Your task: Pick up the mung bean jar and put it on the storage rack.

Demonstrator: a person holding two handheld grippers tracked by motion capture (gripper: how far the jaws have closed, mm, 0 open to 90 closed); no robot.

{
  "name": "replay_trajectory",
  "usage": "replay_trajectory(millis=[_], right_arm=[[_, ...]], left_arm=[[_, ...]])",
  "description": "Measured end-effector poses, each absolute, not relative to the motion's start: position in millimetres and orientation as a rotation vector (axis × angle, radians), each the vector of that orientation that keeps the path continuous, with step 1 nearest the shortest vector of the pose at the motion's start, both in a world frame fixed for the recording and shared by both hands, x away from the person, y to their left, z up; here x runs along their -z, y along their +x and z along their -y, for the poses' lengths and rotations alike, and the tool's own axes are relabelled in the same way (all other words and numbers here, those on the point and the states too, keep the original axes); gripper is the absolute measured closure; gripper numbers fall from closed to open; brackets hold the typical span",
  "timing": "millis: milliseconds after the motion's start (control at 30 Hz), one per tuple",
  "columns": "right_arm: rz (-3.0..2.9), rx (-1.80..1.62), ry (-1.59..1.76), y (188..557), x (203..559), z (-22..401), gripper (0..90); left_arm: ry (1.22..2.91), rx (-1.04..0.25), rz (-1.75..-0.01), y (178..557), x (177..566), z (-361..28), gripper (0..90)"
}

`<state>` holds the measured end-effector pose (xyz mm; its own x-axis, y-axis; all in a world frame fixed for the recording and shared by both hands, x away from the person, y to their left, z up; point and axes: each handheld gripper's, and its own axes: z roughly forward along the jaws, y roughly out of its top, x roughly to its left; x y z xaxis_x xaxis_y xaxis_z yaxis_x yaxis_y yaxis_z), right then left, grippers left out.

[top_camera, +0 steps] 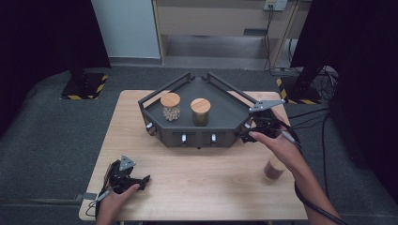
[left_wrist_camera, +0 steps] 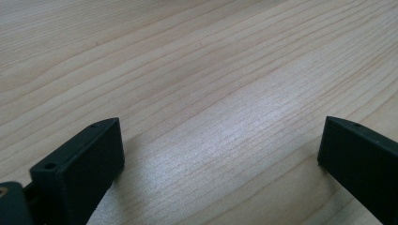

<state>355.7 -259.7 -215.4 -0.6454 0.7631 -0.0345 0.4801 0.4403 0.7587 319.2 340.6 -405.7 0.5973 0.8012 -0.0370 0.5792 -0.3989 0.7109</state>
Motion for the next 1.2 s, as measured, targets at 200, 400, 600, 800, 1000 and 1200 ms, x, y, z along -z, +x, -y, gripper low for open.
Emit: replay_trajectory(millis=[200, 400, 600, 800, 1000, 1200], right_arm=[[-2.310, -1.048, 1.074, 350, 218, 268, 5.7], [-2.301, -1.045, 1.085, 344, 222, 275, 5.6], [-2.289, -1.048, 1.104, 340, 226, 280, 5.5], [-2.276, -1.052, 1.102, 334, 230, 284, 5.1], [-2.268, -1.045, 1.104, 329, 234, 287, 5.0], [-2.262, -1.045, 1.120, 324, 236, 293, 4.9]], left_arm=[[2.126, -0.408, -1.087, 319, 406, -341, 0.0], [2.125, -0.409, -1.088, 319, 406, -340, 0.0], [2.125, -0.410, -1.089, 319, 406, -340, 0.0], [2.125, -0.408, -1.089, 319, 406, -340, 0.0], [2.125, -0.409, -1.089, 319, 406, -340, 0.0], [2.125, -0.409, -1.089, 319, 406, -340, 0.0]])
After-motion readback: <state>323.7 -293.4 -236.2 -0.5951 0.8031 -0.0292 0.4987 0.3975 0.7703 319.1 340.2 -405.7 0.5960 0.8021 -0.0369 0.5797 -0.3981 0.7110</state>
